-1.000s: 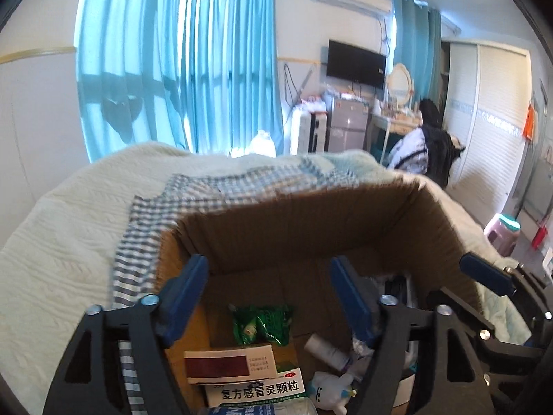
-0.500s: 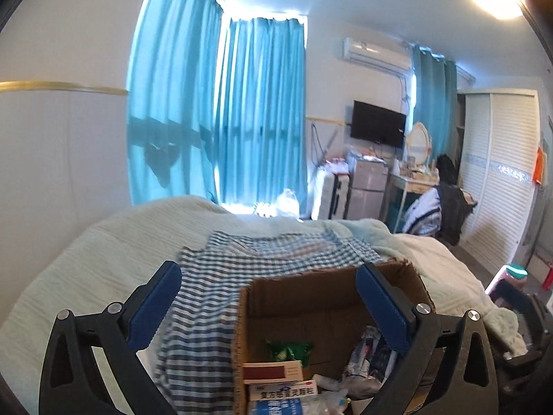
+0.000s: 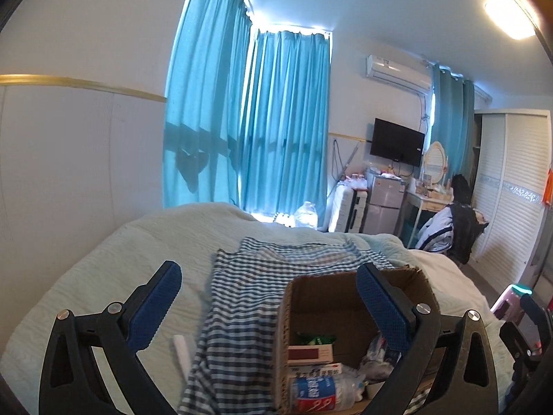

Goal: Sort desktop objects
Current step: 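Move both grippers back toward the remaining items on the cloth, then grasp the black hair tie with the left gripper while the right gripper grasps the bead bracelet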

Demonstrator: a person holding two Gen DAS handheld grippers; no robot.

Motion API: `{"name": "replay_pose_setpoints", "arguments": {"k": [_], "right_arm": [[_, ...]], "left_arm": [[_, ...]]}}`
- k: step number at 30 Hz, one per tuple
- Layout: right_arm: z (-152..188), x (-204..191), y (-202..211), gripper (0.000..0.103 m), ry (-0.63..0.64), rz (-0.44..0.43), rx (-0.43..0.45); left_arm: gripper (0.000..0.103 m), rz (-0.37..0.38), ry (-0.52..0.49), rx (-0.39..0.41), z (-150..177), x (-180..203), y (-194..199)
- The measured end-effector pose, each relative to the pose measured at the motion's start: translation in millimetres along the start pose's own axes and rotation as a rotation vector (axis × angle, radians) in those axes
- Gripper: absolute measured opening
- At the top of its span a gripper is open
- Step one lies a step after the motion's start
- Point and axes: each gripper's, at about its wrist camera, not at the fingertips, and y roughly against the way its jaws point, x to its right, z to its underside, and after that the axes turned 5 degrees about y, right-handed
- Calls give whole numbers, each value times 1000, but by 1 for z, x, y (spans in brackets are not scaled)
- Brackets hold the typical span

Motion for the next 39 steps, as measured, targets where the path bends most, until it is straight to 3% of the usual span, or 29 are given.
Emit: {"name": "replay_pose_setpoints", "arguments": {"k": [6,10,19,25,30,34,37,39], "right_arm": [[10,3,8,103,-5,-3,-33],[12,0,14,103,4,-16,-31],[31,-5,18,103,18,-40,-68],[58,-12,13,103,24,-56,-150],[96,-13,5,103,0,-73,-264],[124,-13,-5,103,-14,-82,-375],[137,-17,-14,97,-2,-86,-431],[146,-21,-19,88,2,-99,-462]], "left_arm": [[103,3,-11,12,23,0,9],[103,-51,-70,11,49,2,5],[103,-50,-43,-93,86,-6,-15],[103,-124,-104,-204,120,-14,-37],[102,-116,-132,-291,145,-18,-49],[85,-111,-199,-350,165,-11,-62],[84,-109,-208,-332,173,-12,-61],[83,-106,-211,-319,174,-14,-59]]}}
